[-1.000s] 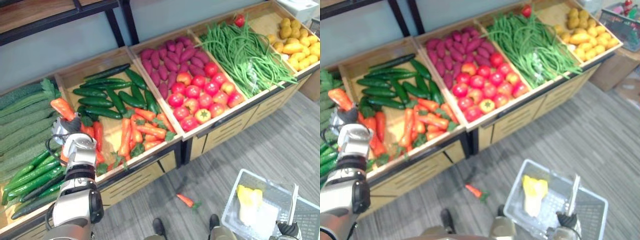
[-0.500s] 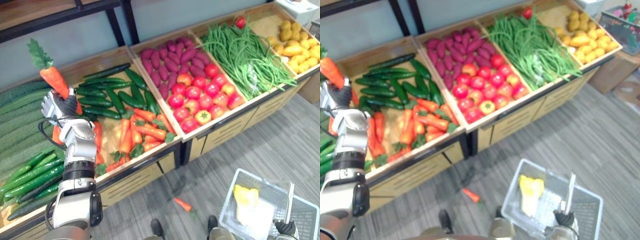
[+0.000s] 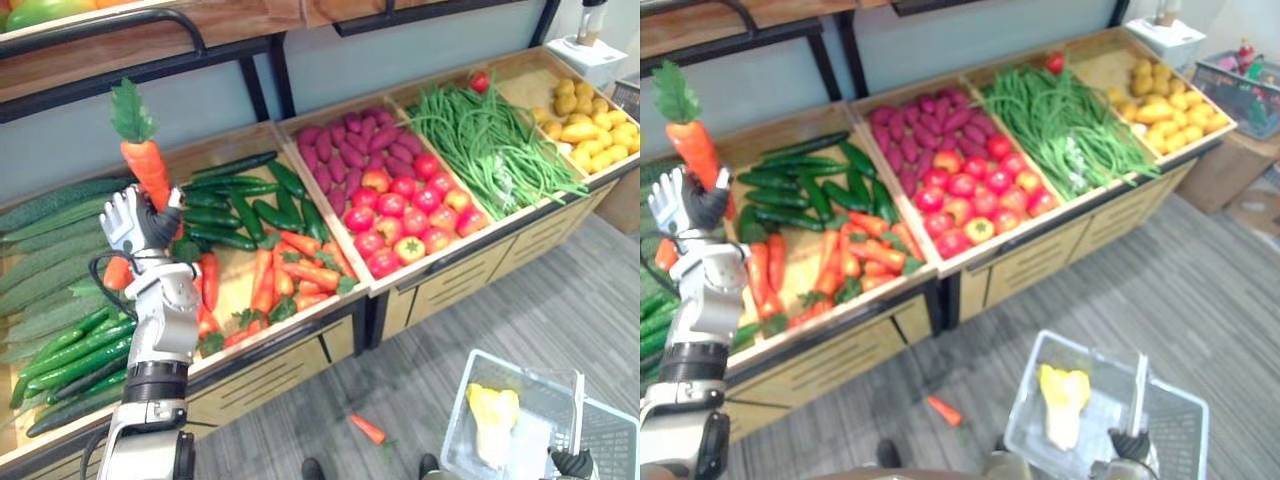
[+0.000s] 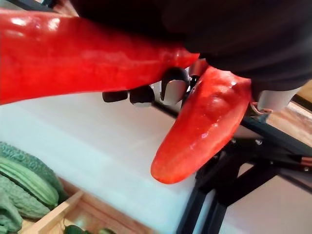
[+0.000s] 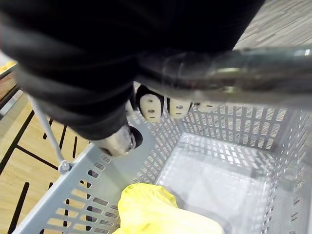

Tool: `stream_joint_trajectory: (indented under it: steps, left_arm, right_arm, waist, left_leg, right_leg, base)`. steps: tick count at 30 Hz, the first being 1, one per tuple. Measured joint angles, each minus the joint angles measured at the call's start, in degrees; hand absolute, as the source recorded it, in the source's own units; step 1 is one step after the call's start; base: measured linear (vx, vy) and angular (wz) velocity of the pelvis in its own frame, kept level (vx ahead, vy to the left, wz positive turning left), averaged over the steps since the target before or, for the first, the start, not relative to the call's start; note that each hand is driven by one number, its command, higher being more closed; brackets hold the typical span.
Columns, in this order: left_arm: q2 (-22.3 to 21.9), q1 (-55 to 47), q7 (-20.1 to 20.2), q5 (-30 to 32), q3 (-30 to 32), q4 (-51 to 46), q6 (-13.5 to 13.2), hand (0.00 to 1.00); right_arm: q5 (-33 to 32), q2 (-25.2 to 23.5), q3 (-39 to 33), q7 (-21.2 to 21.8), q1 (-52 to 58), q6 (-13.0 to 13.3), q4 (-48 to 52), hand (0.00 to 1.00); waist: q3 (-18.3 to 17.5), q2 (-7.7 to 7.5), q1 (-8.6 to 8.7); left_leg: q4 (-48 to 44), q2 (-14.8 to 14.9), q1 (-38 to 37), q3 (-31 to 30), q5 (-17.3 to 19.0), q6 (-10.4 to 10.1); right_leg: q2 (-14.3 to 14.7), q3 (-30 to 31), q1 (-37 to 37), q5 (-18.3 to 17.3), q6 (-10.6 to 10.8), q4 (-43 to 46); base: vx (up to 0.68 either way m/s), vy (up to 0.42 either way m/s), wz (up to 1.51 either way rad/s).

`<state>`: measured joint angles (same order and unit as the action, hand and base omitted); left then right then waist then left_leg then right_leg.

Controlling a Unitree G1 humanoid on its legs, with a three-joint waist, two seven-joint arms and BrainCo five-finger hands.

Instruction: Pick vegetable in the basket

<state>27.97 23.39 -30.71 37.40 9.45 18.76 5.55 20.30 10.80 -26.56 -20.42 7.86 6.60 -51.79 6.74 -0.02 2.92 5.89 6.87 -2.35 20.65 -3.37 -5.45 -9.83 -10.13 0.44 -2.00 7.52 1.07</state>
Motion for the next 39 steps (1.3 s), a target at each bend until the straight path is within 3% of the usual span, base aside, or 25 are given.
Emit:
stream_joint_trajectory:
  steps: [6,12,15,19,24,32,39]
  left_arm:
    - [2.2,-3.5,2.0,1.7,-2.9,-1.3,-2.9,1.00]
    - [7.8,-8.0,5.2,0.8,-7.9,-6.0,-10.7,1.00]
    - [8.7,-9.1,6.8,-2.0,-8.8,-6.9,-14.3,1.00]
    - [8.8,-10.2,8.7,-5.9,-9.1,-7.4,-16.5,1.00]
    - [13.2,-11.5,11.4,-10.2,-11.7,-10.6,-20.1,1.00]
    - [13.5,-13.4,13.7,-10.2,-14.0,-13.2,-21.8,1.00]
    - [14.9,-14.5,15.4,-10.3,-16.3,-15.9,-23.1,1.00]
  right_arm:
    - [0.0,1.3,0.7,0.7,-0.2,0.0,0.0,1.00]
    - [0.1,4.6,2.7,1.1,0.0,0.0,0.5,1.00]
    - [0.2,6.2,3.0,2.3,0.1,0.1,0.5,1.00]
    - [1.8,8.4,4.6,2.3,0.1,0.1,0.5,1.00]
    - [2.2,10.3,5.1,2.4,0.4,0.1,0.5,1.00]
    - [2.3,11.2,6.9,3.3,0.7,1.3,1.8,1.00]
    - [2.3,12.2,7.2,3.3,0.8,1.6,1.9,1.00]
  waist:
    - [-0.2,-0.07,0.14]
    - [-0.4,0.07,0.12]
    - [-1.1,0.18,0.10]
    - [-2.2,0.29,0.16]
    - [-2.5,0.61,0.35]
    - [-3.1,0.94,1.68]
    - [-3.3,0.91,1.72]
  left_leg:
    - [-0.3,0.0,-0.3,-0.4,0.0,0.0]
    - [-0.3,0.0,-0.9,-0.3,0.0,0.0]
    - [-0.1,0.0,-1.2,0.0,0.1,0.0]
    - [0.0,0.0,-1.8,0.7,0.2,0.0]
    - [0.0,-0.1,-1.8,0.6,0.2,0.0]
    - [-0.1,-0.1,-2.0,0.5,0.2,0.0]
    - [-0.3,-0.1,-2.9,0.8,0.3,0.0]
  right_leg:
    - [0.0,-0.4,0.9,0.0,0.0,-0.2]
    - [0.0,0.0,1.2,0.0,0.0,-0.2]
    - [0.0,0.5,1.1,0.1,-0.1,-0.2]
    - [0.0,1.0,1.3,0.3,0.1,-0.4]
    - [0.0,1.1,1.5,0.5,0.2,-1.0]
    - [0.0,0.9,1.7,0.6,0.3,-1.0]
    - [0.0,1.5,2.3,0.7,0.3,-1.0]
  base:
    - [0.03,-0.004,0.03]
    - [0.00,-0.001,-0.02]
    - [-0.04,0.004,-0.07]
    - [-0.01,0.000,-0.09]
    - [0.00,-0.001,-0.01]
    - [0.00,-0.002,0.00]
    - [0.00,-0.004,-0.05]
